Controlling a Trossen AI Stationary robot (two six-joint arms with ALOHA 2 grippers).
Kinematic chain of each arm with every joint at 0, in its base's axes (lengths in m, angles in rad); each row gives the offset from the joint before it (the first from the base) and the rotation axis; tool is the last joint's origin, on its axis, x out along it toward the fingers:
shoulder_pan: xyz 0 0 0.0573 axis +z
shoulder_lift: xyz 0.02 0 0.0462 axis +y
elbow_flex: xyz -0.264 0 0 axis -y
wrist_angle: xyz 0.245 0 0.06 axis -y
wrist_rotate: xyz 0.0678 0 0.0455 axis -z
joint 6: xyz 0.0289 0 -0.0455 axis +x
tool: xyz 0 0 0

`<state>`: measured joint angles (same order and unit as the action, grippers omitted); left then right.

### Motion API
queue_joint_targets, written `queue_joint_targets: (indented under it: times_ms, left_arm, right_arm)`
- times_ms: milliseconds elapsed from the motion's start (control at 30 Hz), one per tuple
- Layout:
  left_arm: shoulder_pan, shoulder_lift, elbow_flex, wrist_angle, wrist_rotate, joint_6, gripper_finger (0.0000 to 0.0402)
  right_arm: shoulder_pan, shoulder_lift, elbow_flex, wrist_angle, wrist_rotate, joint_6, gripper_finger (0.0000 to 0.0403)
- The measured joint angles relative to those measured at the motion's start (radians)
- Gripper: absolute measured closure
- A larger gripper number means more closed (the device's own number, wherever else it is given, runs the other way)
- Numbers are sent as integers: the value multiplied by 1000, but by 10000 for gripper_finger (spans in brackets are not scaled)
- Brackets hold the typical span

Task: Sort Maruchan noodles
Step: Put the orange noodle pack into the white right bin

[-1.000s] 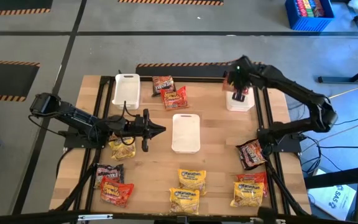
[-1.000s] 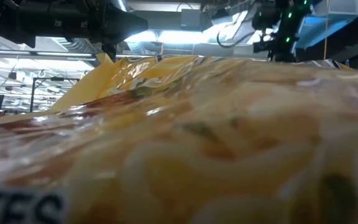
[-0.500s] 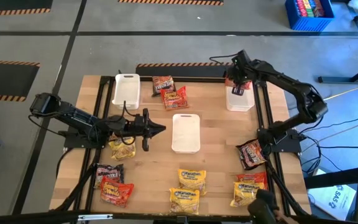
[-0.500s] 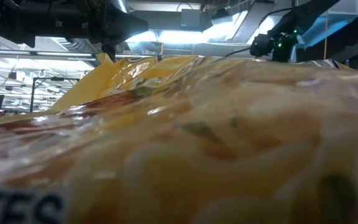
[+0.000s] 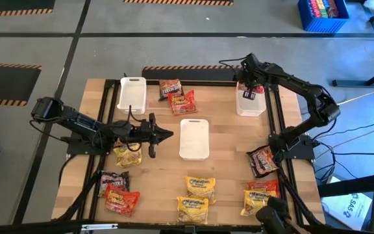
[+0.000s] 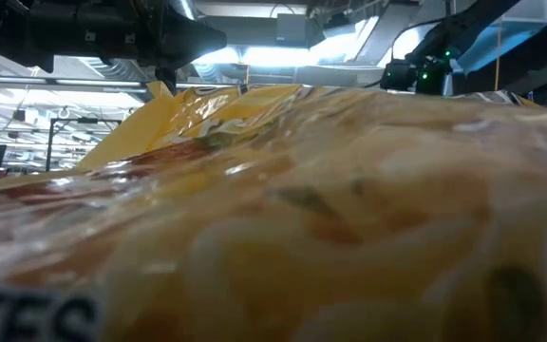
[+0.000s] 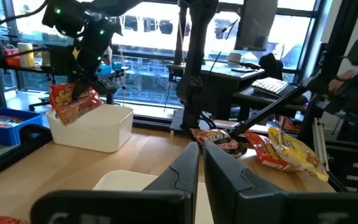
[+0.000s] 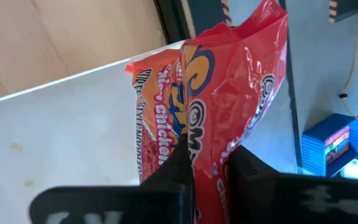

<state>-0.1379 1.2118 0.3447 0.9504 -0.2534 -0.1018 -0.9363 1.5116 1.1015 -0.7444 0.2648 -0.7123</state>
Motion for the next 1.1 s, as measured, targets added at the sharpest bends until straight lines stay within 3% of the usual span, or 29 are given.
queue_joint_targets:
  times_ms: [633,933,1100]
  left_arm:
    - [0,0,0,0,0,7,382]
    - [0,0,0,0,0,7,382]
    - [0,0,0,0,1,8,382]
  right_arm:
    - [-1,53,1,121,-66,32,381]
    - [-7,119,2,172,-31,59,381]
    - [-6,143,2,156,-26,65,353]
